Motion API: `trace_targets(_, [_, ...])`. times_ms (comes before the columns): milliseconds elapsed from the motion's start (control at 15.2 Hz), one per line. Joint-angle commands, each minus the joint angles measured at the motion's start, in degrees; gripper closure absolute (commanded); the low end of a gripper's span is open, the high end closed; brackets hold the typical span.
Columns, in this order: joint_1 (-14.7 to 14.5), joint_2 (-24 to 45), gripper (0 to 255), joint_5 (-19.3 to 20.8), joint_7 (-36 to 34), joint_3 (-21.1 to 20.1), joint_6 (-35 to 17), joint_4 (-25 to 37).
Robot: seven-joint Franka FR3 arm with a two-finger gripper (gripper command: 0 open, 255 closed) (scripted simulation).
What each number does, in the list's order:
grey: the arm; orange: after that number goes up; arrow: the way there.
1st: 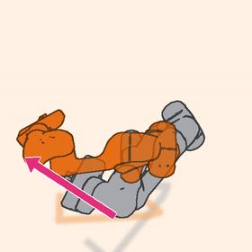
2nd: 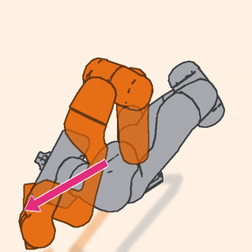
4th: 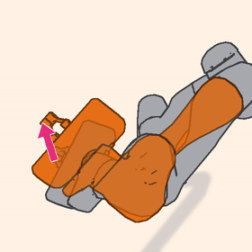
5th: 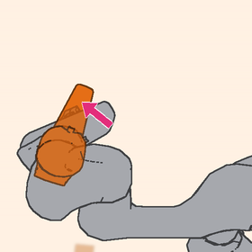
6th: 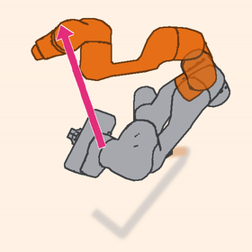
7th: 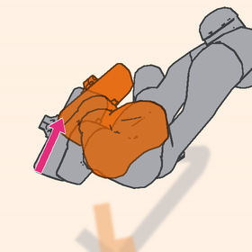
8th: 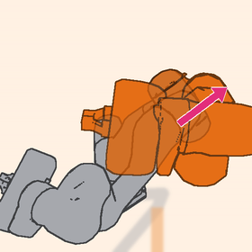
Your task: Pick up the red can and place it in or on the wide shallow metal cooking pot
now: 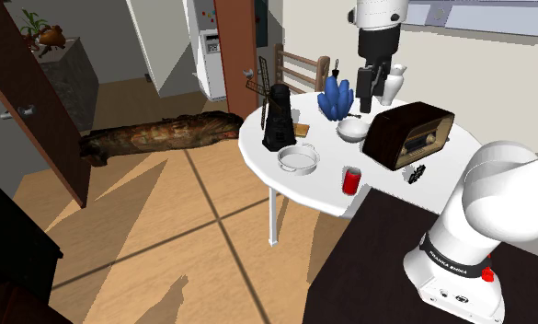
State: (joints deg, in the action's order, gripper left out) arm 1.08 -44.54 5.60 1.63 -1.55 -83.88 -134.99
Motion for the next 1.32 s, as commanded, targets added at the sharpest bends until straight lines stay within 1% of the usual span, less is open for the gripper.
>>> trace_targets(0, [0.0, 0.0, 0, 0.0, 0.0, 0.0, 0.0, 0.0])
trace_targets(330, [1.6, -0.6, 0, 2.5, 2.9, 4.4, -9.1, -8.4])
trace_targets(660, [3.7, 1.3, 0, 5.4, 5.8, 9.2, -19.1, -15.1])
trace_targets(990, [5.9, 6.3, 0, 8.2, 8.8, 14.4, -30.1, -19.9])
trace_targets(1254, [7.3, 12.7, 0, 9.9, 11.5, 18.7, -39.7, -22.0])
